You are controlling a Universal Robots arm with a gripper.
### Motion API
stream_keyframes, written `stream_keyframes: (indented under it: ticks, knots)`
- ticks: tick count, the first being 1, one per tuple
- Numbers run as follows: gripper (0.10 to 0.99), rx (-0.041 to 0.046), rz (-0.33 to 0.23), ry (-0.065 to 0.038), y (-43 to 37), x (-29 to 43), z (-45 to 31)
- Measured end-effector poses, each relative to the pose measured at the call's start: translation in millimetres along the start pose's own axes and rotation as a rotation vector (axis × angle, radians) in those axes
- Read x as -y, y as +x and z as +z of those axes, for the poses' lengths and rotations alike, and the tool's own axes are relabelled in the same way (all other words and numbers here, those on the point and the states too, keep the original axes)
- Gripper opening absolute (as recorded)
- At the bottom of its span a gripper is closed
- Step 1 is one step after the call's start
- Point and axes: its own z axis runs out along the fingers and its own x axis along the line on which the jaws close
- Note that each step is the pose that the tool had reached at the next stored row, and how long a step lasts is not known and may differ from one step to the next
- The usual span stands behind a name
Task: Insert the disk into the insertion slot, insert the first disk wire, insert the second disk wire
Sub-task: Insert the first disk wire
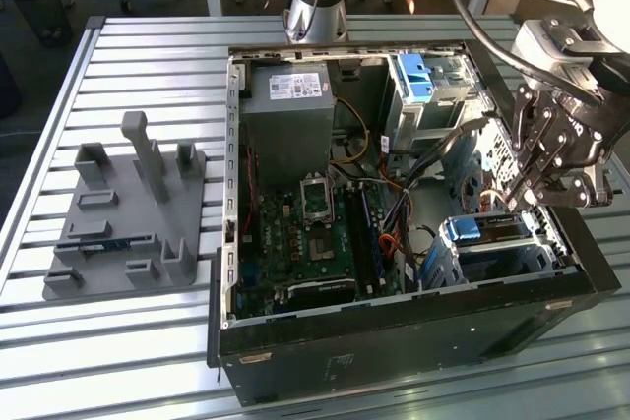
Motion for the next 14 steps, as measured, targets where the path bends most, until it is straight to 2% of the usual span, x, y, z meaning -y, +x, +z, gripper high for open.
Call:
stream_keyframes:
  ticks: [14]
  knots:
    - [0.165,-0.0004,-0.023,0.0,0.0,-0.1,4.2]
